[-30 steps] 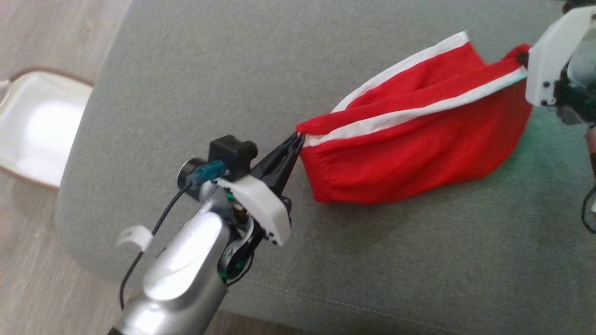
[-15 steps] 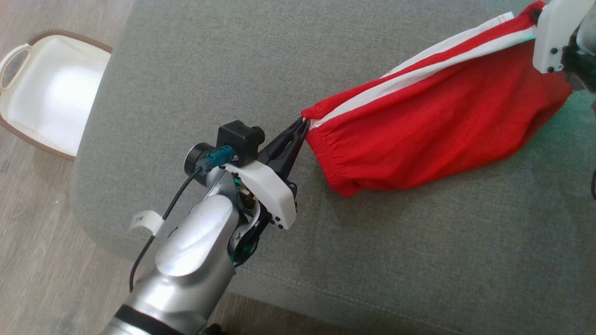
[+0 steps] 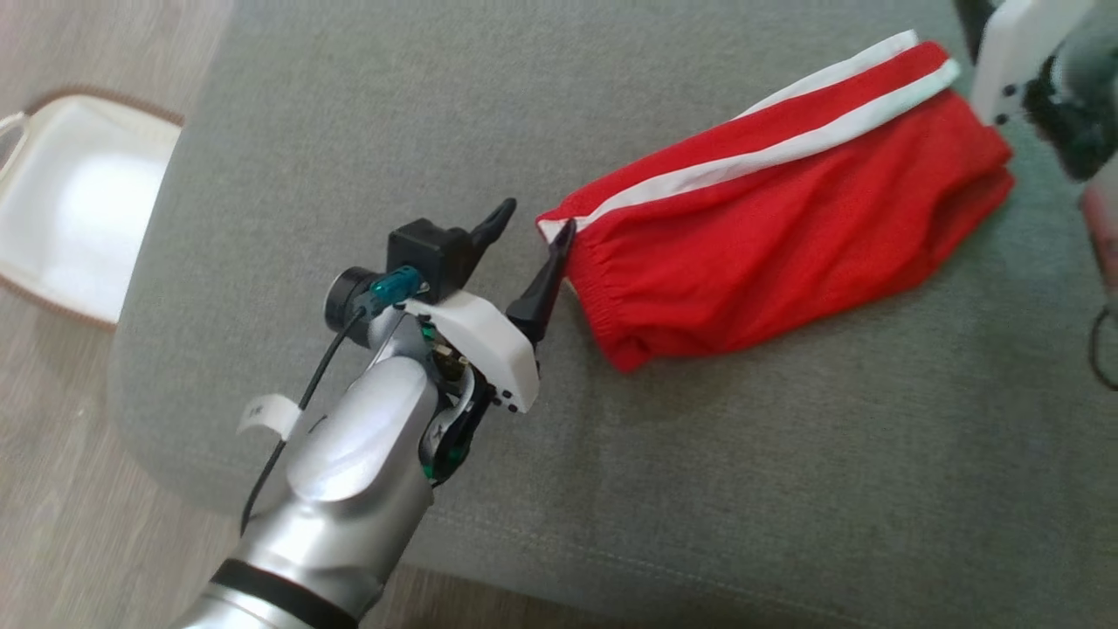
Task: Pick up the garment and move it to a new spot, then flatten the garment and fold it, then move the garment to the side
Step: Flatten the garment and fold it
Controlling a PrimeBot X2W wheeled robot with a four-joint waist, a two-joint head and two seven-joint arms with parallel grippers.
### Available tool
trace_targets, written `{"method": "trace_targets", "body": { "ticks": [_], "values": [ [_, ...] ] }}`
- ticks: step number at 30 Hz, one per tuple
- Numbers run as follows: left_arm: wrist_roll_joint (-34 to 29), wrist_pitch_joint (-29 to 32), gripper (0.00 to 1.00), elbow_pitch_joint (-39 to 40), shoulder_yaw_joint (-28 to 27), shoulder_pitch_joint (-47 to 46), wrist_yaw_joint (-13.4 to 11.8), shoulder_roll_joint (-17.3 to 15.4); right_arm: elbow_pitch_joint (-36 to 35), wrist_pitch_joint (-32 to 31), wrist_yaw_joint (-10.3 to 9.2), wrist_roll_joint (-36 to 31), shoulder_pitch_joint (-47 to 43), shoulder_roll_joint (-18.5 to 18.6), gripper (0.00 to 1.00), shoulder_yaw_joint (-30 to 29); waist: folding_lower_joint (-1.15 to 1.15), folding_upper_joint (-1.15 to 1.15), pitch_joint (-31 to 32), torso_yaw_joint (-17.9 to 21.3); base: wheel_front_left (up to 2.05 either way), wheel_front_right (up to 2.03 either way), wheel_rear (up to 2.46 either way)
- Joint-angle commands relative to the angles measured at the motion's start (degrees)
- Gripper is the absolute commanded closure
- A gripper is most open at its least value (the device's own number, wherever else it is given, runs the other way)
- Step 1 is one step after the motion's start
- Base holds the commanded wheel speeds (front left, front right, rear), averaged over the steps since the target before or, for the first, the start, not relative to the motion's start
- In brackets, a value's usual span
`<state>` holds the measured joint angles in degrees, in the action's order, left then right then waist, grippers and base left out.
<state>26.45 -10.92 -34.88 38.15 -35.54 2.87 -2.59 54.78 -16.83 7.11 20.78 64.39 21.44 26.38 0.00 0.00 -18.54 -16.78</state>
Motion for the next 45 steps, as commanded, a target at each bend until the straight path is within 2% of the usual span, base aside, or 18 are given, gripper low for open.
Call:
{"method": "trace_targets", "body": {
  "ticks": [1, 9, 14, 19, 26, 33, 38, 45],
  "values": [
    [0.22, -1.01, 0.0, 1.32, -2.13, -1.59, -0.62, -1.41, -2.21, 2.26, 0.37, 1.22, -0.29, -1.4, 0.0, 0.62, 0.0, 0.0, 1.43, 1.27, 0.0, 0.0, 0.0],
    [2.15, -3.25, 0.0, 3.41, -7.12, 0.61, -4.17, -3.39, -4.88, 15.44, 0.37, 7.44, -6.28, -2.72, 0.0, 2.17, 0.0, 0.0, 6.84, 5.46, 0.0, 0.0, 0.0],
    [2.42, -3.97, 0.0, 8.36, -11.63, 2.88, -6.93, -4.51, -7.88, 23.15, 0.37, 7.86, -11.33, -2.83, 0.0, 3.08, 0.0, 0.0, 9.89, 7.76, 0.0, 0.0, 0.0],
    [-0.84, -4.06, 0.0, 15.64, -16.46, 6.53, -9.95, -5.33, -10.58, 28.1, 0.37, 5.14, -16.84, -2.62, 0.0, 3.21, 0.0, 0.0, 12.11, 10.1, 0.0, 0.0, 0.0],
    [-3.68, -4.07, 0.0, 21.28, -21.27, 13.98, -10.54, -4.86, -13.33, 30.23, 0.37, 0.28, -25.75, -5.64, 0.0, -2.66, 0.0, 0.0, 14.67, 13.46, 0.0, 0.0, 0.0],
    [-6.48, -4.08, 0.0, 22.33, -22.81, 21.32, -10.09, -3.68, -17.52, 30.44, 0.37, -5.22, -35.43, -9.76, 0.0, -10.73, 0.0, 0.0, 15.85, 15.41, 0.0, 0.0, 0.0],
    [-7.88, -4.08, 0.0, 22.32, -23.36, 24.35, -9.39, -2.7, -20.99, 28.68, 0.37, -8.54, -40.57, -12.35, 0.0, -15.36, 0.0, 0.0, 15.85, 15.53, 0.0, 0.0, 0.0],
    [-8.92, -4.08, 0.0, 22.3, -24.03, 24.21, -8.08, -2.01, -25.25, 24.97, 0.37, -10.2, -43.37, -14.16, 0.0, -19.19, 0.0, 0.0, 14.95, 14.29, 0.0, 0.0, 0.0]
  ]
}}
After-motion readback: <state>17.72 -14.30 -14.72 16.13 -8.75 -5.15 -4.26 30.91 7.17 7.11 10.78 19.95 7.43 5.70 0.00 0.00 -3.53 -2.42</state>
